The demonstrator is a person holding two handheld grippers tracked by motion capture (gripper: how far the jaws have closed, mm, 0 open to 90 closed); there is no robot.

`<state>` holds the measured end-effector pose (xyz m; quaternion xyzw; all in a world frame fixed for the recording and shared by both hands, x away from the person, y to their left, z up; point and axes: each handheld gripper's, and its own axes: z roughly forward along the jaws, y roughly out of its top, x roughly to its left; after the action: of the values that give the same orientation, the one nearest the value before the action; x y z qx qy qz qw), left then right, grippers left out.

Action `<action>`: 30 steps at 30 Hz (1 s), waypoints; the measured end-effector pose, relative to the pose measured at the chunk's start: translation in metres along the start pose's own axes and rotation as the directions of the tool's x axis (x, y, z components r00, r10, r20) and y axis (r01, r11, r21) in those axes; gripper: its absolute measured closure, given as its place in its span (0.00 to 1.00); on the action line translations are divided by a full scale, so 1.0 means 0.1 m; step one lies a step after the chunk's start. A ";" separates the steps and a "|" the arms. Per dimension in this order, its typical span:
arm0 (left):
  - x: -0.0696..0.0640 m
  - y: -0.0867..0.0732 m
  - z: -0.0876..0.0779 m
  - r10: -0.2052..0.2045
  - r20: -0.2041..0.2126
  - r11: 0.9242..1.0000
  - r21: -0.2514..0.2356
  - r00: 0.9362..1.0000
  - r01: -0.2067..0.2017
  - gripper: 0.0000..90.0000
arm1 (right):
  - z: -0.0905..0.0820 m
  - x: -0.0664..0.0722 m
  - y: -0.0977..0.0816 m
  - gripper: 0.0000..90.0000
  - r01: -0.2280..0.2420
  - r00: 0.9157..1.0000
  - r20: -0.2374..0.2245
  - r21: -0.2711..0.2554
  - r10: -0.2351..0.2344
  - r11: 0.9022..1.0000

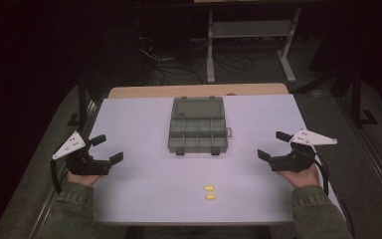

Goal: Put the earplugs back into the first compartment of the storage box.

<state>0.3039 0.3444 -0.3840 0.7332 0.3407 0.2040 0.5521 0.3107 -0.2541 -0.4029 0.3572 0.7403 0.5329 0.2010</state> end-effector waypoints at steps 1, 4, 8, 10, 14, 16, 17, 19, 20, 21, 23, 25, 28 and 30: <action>0.00 0.00 0.00 0.000 0.000 1.000 0.000 1.000 0.000 0.00 | 0.00 0.00 0.00 0.01 0.001 1.000 0.001 0.001 -0.001 1.000; 0.01 0.00 0.00 -0.002 0.000 1.000 0.001 1.000 0.002 0.00 | 0.01 0.01 0.00 0.01 0.005 1.000 -0.002 0.007 -0.005 1.000; 0.00 0.00 0.01 -0.001 0.002 1.000 0.008 1.000 0.001 0.00 | 0.01 0.02 0.00 0.01 0.007 1.000 0.004 0.012 -0.008 1.000; -0.02 0.00 0.01 0.002 0.001 1.000 0.015 1.000 -0.002 0.00 | 0.02 0.02 -0.01 0.01 0.003 1.000 0.011 0.022 -0.003 1.000; -0.05 0.01 0.01 0.012 0.002 1.000 0.024 1.000 -0.013 0.00 | 0.03 0.02 -0.01 0.01 0.009 1.000 0.014 0.026 -0.010 1.000; -0.05 0.01 0.02 0.014 0.006 1.000 0.028 1.000 -0.014 0.00 | 0.03 0.02 -0.02 0.01 0.008 1.000 0.012 0.025 -0.009 1.000; -0.06 0.02 0.04 0.019 0.011 0.999 0.033 1.000 -0.019 0.00 | 0.02 0.02 -0.02 0.01 0.004 1.000 0.005 0.022 -0.004 1.000; -0.08 0.03 0.05 0.039 0.010 0.998 0.039 0.999 -0.039 0.00 | 0.03 0.03 -0.02 0.01 0.002 1.000 0.002 0.025 -0.002 1.000; -0.10 0.04 0.06 0.044 0.014 0.998 0.041 0.999 -0.045 0.00 | 0.03 0.03 -0.03 0.01 0.000 1.000 0.001 0.028 0.000 1.000; -0.11 0.05 0.06 0.047 0.020 0.998 0.040 0.999 -0.048 0.00 | 0.03 0.03 -0.03 0.01 0.002 1.000 0.000 0.030 -0.002 1.000; -0.13 0.08 0.07 0.055 0.027 0.998 0.041 0.998 -0.057 0.00 | 0.03 0.04 -0.03 0.01 0.006 1.000 -0.003 0.031 -0.006 1.000; -0.15 0.11 0.08 0.067 0.034 0.997 0.044 0.997 -0.068 0.00 | 0.02 0.04 -0.03 0.01 0.013 1.000 0.001 0.035 -0.013 0.999; -0.17 0.14 0.09 0.080 0.039 0.995 0.054 0.996 -0.082 0.00 | 0.01 0.03 -0.03 0.01 0.007 1.000 0.002 0.034 -0.007 0.999; -0.20 0.19 0.12 0.099 0.054 0.993 0.065 0.994 -0.102 0.00 | 0.00 0.02 -0.02 0.01 0.004 1.000 0.004 0.023 -0.004 1.000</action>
<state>0.3036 0.3187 -0.3679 0.7727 0.2959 0.2012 0.5243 0.3083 -0.2529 -0.4048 0.3590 0.7467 0.5233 0.1994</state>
